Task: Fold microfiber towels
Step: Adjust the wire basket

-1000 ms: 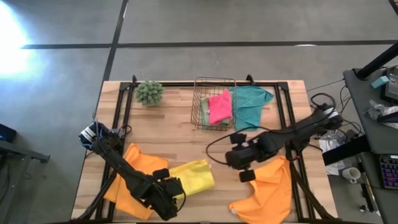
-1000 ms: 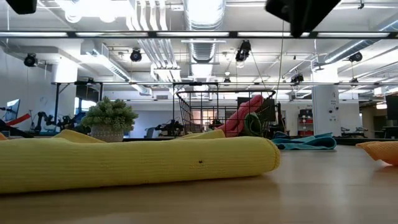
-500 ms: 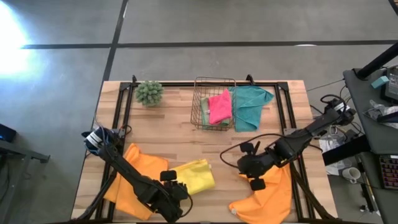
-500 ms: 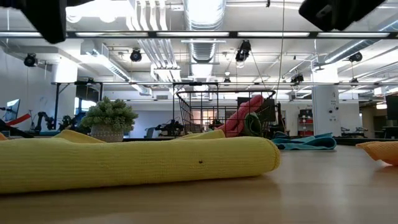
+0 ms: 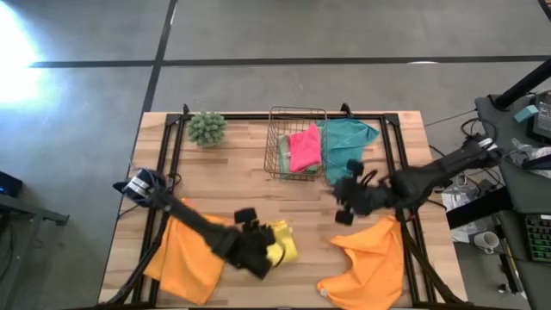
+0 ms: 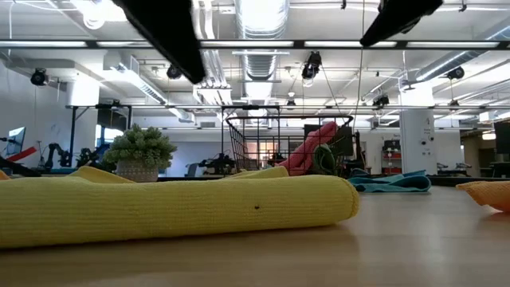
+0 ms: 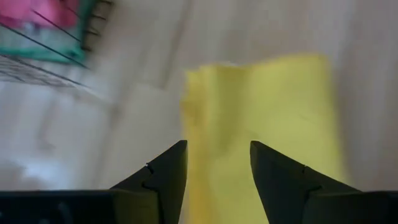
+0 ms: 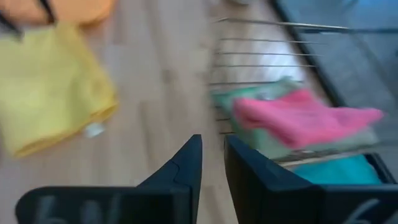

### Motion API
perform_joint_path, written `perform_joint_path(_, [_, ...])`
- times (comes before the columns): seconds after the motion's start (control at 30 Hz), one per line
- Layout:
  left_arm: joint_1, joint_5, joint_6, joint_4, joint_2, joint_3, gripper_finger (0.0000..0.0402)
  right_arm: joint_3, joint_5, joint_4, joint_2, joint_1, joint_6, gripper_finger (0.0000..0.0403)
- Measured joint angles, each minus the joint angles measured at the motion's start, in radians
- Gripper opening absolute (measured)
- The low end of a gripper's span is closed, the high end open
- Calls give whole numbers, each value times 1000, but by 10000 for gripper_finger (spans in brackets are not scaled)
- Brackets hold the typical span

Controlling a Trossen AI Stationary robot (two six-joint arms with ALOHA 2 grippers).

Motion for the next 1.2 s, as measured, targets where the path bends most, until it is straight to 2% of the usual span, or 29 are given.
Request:
perform_joint_path(0.13, [94, -21, 52, 5, 0, -1, 160, -18, -22, -2, -81, -151, -60, 54])
perform_joint_path(0.33, [219, -23, 101, 41, -2, -2, 160, -19, -139, 19, -119, -431, -249, 42])
perform_joint_path(0.53, [315, 9, 101, 47, -2, -4, 160, -19, -352, 102, -94, -763, -392, 38])
perform_joint_path(0.73, [339, 77, 29, 54, -2, -14, 160, -19, -579, 176, -6, -1031, -470, 38])
perform_joint_path(0.83, [338, 123, 15, 55, -2, -38, 160, -19, -652, 229, 62, -1106, -484, 38])
perform_joint_path(0.97, [344, 156, -55, 54, -2, -90, 160, 5, -691, 266, 152, -1158, -488, 38])
perform_joint_path(1.2, [374, 181, -58, 142, -2, -156, 160, 200, -699, 264, 355, -1218, -516, 38])
